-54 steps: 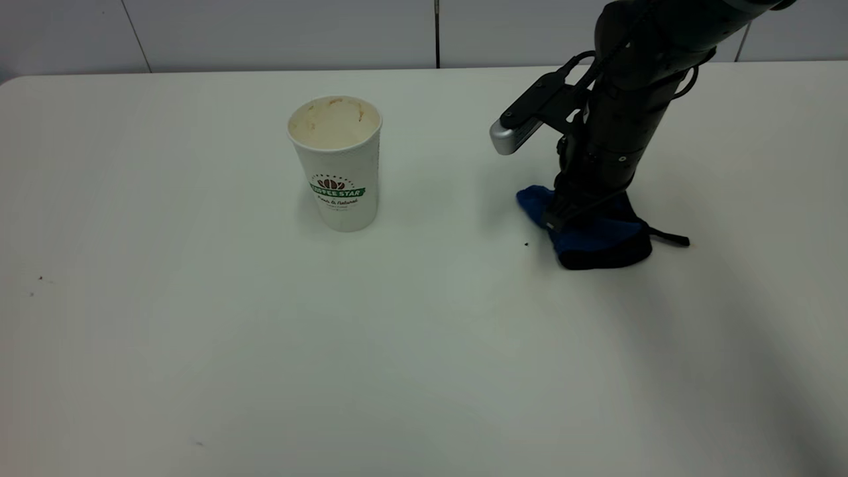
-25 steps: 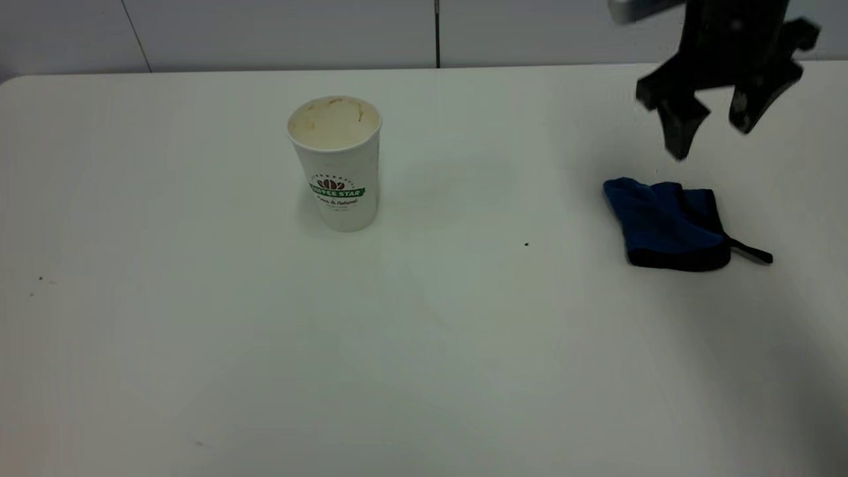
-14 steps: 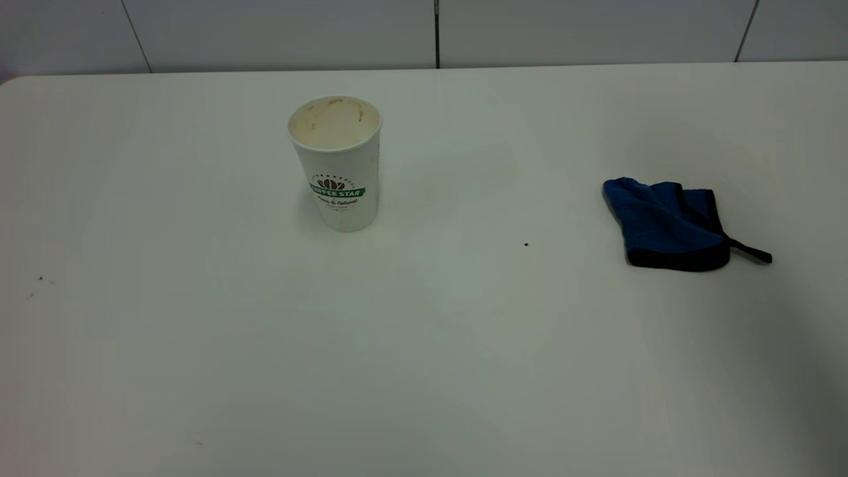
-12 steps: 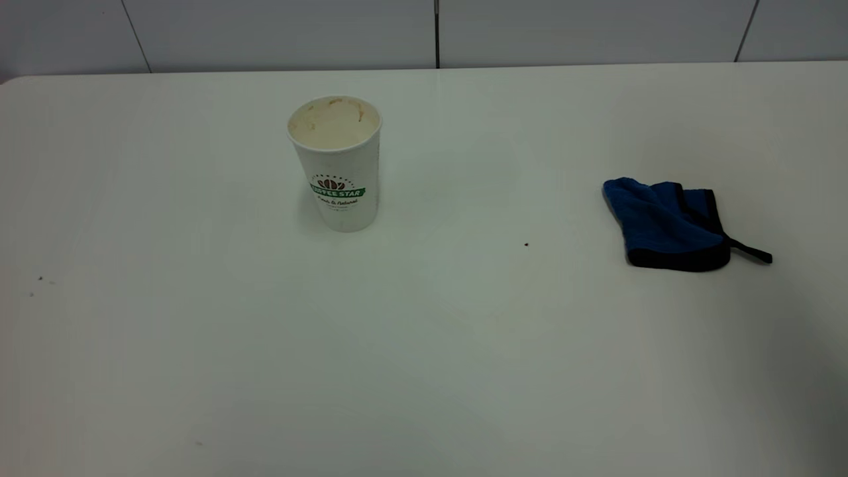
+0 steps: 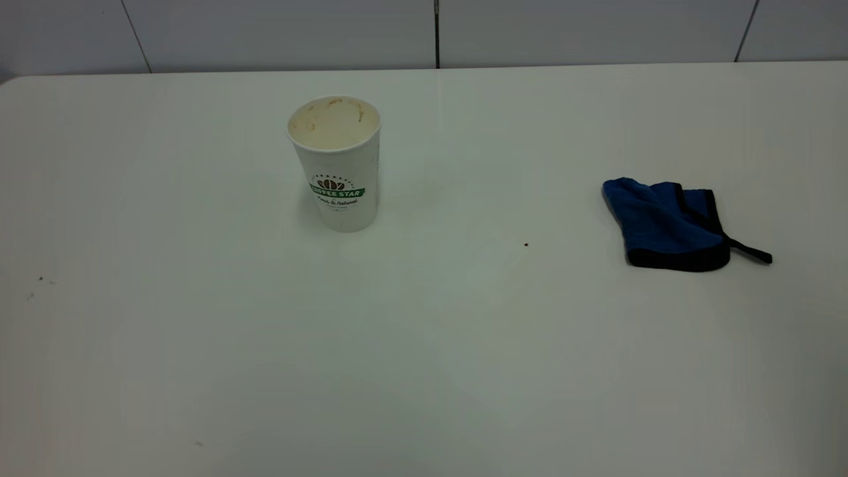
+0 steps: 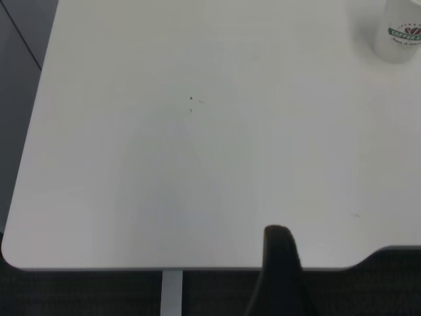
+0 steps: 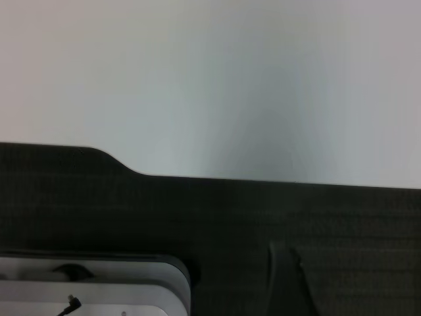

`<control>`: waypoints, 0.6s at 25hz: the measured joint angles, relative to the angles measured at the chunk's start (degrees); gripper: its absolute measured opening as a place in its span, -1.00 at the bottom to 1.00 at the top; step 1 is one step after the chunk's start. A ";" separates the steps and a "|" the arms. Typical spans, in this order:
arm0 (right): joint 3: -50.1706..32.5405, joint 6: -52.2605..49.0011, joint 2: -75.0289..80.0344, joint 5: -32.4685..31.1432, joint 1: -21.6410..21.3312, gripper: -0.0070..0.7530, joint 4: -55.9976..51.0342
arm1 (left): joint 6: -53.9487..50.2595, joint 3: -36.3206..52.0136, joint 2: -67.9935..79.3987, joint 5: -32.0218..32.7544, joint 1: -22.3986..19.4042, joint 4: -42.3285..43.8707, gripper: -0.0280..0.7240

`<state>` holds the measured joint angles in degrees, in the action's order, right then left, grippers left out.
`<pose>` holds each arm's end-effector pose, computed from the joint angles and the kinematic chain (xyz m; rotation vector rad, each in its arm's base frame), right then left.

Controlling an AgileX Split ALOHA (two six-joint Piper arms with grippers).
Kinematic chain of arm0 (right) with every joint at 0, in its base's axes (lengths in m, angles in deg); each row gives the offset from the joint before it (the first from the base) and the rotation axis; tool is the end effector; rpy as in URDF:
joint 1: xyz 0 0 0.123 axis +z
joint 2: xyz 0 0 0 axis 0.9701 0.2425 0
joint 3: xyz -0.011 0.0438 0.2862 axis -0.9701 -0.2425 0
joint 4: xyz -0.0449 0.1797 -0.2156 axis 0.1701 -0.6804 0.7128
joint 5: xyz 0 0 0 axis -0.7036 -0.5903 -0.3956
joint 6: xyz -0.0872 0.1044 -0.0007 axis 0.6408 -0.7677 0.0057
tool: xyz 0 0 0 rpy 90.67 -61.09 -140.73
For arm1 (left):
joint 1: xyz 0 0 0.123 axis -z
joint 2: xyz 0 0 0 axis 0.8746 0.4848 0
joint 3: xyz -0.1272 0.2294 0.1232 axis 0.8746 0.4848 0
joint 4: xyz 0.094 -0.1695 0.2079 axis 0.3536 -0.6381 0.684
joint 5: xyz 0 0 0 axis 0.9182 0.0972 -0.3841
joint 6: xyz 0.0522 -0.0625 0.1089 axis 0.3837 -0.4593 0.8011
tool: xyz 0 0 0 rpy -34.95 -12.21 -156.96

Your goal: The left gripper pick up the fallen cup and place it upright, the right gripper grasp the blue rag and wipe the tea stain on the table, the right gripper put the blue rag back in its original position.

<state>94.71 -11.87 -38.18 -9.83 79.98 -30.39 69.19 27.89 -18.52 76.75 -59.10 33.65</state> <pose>0.1356 0.0013 0.2112 0.0267 2.6493 -0.0311 0.0543 0.0023 0.2609 0.0030 2.1039 0.0031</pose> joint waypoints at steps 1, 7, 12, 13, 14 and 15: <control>-0.45 -0.08 -2.14 -0.65 -0.09 0.43 -0.52 | 0.00 0.00 0.00 0.00 0.00 0.00 0.58; -1.70 -0.08 -10.79 -2.22 -0.09 0.43 -2.02 | 0.00 0.00 0.00 0.00 0.00 0.00 0.58; -1.75 -0.08 -17.37 -2.22 -0.09 0.43 -2.03 | 0.00 0.00 0.00 0.00 0.00 0.00 0.58; -1.75 -0.08 -18.43 -2.22 -0.09 0.43 -2.03 | 0.00 0.00 0.00 0.00 0.00 0.00 0.58; -1.75 -0.08 -19.70 -2.22 -0.09 0.43 -2.03 | 0.00 0.00 0.00 0.00 0.00 0.00 0.58; -1.75 -0.08 -21.07 -2.28 -0.09 0.43 -2.03 | 0.00 0.00 0.00 0.00 0.00 0.00 0.58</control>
<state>92.95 -11.95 -59.25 -12.11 79.89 -32.42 69.19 27.89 -18.52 76.75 -59.10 33.65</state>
